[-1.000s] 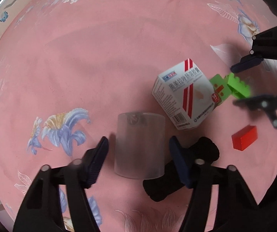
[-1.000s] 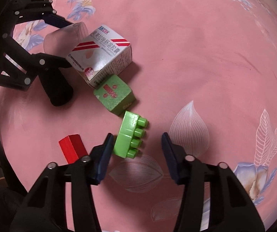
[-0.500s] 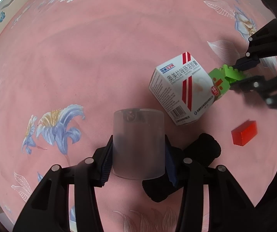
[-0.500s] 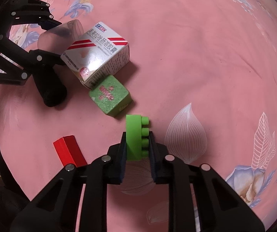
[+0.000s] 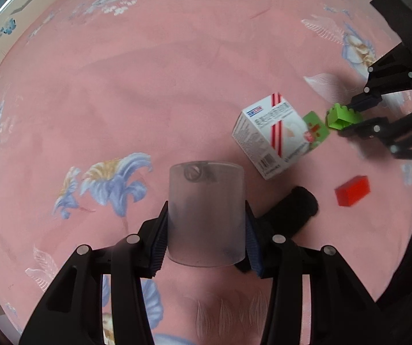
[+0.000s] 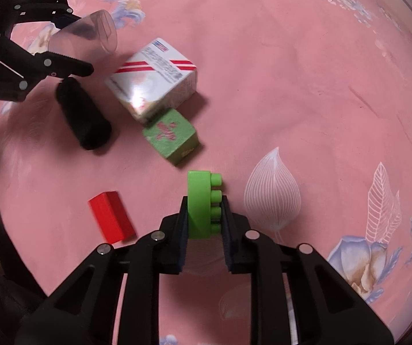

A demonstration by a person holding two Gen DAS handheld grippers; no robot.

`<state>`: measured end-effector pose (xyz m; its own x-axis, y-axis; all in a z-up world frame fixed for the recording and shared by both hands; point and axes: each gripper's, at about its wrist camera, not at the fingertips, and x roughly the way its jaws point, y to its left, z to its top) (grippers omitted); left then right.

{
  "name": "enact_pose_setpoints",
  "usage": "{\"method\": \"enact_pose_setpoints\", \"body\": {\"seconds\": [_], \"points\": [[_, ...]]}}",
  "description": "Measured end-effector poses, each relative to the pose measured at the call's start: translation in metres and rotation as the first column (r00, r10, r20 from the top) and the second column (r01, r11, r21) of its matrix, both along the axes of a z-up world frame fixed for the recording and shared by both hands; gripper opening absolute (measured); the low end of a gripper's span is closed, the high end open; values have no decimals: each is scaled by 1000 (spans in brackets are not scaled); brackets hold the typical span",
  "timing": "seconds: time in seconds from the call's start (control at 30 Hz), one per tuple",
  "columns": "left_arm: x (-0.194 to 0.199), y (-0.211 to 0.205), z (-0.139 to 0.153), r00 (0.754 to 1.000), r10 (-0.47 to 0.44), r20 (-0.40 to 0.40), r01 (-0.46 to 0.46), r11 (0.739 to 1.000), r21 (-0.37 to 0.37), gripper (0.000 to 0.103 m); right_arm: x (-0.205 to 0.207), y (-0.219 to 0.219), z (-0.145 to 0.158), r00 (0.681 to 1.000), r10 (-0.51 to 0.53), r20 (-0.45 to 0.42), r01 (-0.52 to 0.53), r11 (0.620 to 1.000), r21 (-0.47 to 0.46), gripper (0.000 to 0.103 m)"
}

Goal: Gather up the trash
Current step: 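Carry the clear cup and green block with both tools toward the floor bowl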

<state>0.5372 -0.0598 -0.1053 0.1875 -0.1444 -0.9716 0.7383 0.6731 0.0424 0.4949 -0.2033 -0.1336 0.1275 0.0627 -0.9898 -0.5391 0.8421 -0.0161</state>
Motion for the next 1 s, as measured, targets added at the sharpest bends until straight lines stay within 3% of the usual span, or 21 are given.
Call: {"method": "enact_pose_setpoints", "body": {"seconds": [0.43, 1.0], "points": [[-72, 35, 57, 998, -25, 62, 27, 999, -27, 49, -62, -3, 50, 997, 38, 63, -38, 999, -2, 21], [-191, 49, 63, 991, -101, 86, 105, 994, -36, 49, -172, 14, 84, 986, 131, 99, -131, 991, -6, 21]]}}
